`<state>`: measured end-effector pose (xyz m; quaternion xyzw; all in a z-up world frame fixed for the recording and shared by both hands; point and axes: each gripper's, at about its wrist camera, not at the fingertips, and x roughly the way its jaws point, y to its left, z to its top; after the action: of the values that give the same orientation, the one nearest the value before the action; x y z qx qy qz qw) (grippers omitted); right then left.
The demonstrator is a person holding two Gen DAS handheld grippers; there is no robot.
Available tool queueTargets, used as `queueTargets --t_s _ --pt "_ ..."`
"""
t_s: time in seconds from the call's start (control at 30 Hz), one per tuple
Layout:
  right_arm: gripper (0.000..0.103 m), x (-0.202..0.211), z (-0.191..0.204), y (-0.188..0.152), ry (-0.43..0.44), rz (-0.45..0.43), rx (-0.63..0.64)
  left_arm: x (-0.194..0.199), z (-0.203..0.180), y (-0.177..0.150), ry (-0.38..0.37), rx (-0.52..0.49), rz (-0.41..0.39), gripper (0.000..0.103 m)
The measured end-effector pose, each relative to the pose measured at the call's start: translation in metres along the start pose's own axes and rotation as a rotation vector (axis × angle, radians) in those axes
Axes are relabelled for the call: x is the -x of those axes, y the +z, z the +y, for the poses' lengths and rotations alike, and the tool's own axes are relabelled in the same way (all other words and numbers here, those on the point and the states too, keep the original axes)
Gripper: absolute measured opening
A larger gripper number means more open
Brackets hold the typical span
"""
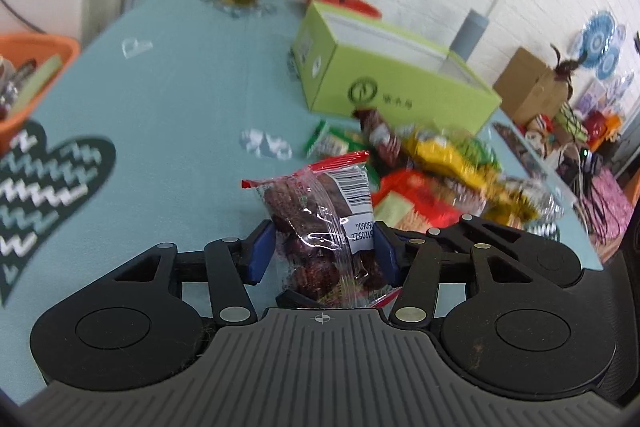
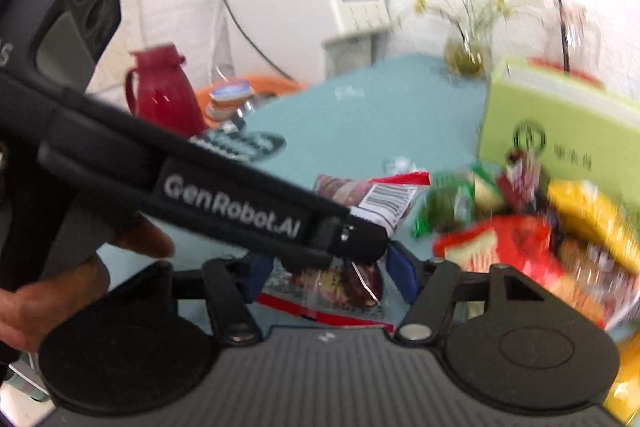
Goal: Organize snacks
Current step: 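Lower the dried-fruit bag into the green box and open the left tool, then reach the left tool to the yellow bread packet and grasp it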
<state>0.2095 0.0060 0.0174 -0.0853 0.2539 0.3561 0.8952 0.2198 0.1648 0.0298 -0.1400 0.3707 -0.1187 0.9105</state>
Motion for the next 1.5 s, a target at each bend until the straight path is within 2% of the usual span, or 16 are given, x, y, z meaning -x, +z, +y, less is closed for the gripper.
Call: queueTargets --t_s 0.13,0.33,0.47,0.63,0.73,0.8,0.83,0.9,1.0,1.07,1.2,1.33,1.5 --pt "0.068 0.002 -0.025 0.033 -0.037 -0.077 0.037 -0.011 -0.02 0.052 -0.003 -0.032 -0.036 0.035" --pt "0.068 0.0 -0.12 0.086 -0.14 -0.139 -0.03 -0.072 -0.068 0.148 -0.088 -0.105 -0.034 0.035" --pt "0.068 -0.01 -0.194 0.107 -0.17 -0.1 -0.122 -0.132 -0.106 0.191 -0.104 -0.151 -0.001 0.035" --pt "0.068 -0.036 -0.255 0.102 -0.219 -0.007 -0.18 -0.205 -0.123 0.211 -0.114 -0.162 0.083 0.035" --pt "0.073 -0.051 -0.272 0.092 -0.218 0.039 -0.203 -0.236 -0.122 0.209 -0.103 -0.161 0.104 0.036" --pt "0.076 -0.055 -0.281 0.091 -0.206 0.054 -0.232 -0.241 -0.12 0.209 -0.054 -0.172 0.065 0.043" --pt "0.076 -0.055 -0.283 0.091 -0.203 0.052 -0.236 -0.236 -0.117 0.209 -0.026 -0.173 0.044 0.053" --pt "0.078 -0.039 -0.28 0.089 -0.218 0.019 -0.223 -0.215 -0.113 0.208 -0.021 -0.171 -0.022 0.058" --pt "0.091 -0.007 -0.273 0.084 -0.245 -0.065 -0.201 -0.172 -0.11 0.201 -0.035 -0.167 -0.109 0.069" --pt "0.093 0.015 -0.26 0.076 -0.254 -0.11 -0.192 -0.142 -0.11 0.189 -0.062 -0.163 -0.143 0.074" --pt "0.093 0.061 -0.217 0.04 -0.249 -0.147 -0.22 -0.101 -0.11 0.143 -0.107 -0.157 -0.14 0.077" --pt "0.093 0.106 -0.172 -0.014 -0.243 -0.159 -0.322 -0.075 -0.113 0.081 -0.155 -0.136 -0.109 0.076" --pt "0.093 0.143 -0.119 -0.068 -0.27 -0.118 -0.41 -0.062 -0.121 0.014 -0.285 -0.072 -0.016 0.073"
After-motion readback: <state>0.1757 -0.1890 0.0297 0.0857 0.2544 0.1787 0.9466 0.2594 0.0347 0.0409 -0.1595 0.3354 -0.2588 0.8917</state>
